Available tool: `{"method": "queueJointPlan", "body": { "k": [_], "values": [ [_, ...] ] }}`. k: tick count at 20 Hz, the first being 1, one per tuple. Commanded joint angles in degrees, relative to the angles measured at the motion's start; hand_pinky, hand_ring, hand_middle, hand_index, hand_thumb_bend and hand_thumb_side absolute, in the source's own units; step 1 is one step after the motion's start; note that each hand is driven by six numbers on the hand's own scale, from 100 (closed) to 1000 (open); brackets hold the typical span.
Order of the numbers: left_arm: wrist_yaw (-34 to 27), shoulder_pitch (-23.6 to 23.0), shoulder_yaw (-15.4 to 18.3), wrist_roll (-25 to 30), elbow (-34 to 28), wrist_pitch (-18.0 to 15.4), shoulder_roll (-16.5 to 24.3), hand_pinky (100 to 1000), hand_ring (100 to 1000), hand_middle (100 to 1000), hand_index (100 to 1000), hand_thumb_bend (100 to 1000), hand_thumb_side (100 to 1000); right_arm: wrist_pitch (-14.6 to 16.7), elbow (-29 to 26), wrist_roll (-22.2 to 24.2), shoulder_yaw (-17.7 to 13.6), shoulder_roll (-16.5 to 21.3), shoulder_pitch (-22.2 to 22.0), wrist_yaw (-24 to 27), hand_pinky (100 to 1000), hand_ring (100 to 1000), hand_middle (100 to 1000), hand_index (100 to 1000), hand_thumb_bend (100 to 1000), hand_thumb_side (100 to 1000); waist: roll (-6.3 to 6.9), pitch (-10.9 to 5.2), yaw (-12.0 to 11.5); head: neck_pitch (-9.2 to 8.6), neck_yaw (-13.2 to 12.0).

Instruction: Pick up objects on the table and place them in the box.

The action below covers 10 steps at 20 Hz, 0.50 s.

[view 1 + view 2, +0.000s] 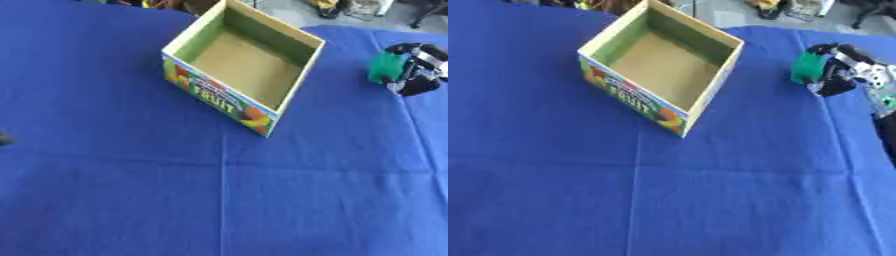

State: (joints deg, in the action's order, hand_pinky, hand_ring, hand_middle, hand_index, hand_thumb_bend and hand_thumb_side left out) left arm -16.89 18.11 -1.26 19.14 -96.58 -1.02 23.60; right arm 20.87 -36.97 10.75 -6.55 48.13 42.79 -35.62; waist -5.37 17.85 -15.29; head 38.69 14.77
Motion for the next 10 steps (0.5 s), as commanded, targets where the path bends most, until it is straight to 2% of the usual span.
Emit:
{"method": "queueJointPlan", "body": {
  "k": [1,10],
  "values": [
    [-0.4,0.2,-0.1,0.1,-1.1,0.1,0.4,867,703,577,683,419,1000,0.0,-0.6,-1.7,0.1,1.8,0.5,1.2,476,506,217,541,100,100,0.13,-1.79,0.3,-0.19,-0.1],
    [-0.7,-0.6,-0.1,0.2,-0.8,0.6,-0.5,866,704,577,682,432,1000,1.3,-4.6,-1.1,0.6,1.6,1.9,3.4,482,509,219,531,100,100,-0.46,-5.08,1.9,0.46,0.1]
  ]
}}
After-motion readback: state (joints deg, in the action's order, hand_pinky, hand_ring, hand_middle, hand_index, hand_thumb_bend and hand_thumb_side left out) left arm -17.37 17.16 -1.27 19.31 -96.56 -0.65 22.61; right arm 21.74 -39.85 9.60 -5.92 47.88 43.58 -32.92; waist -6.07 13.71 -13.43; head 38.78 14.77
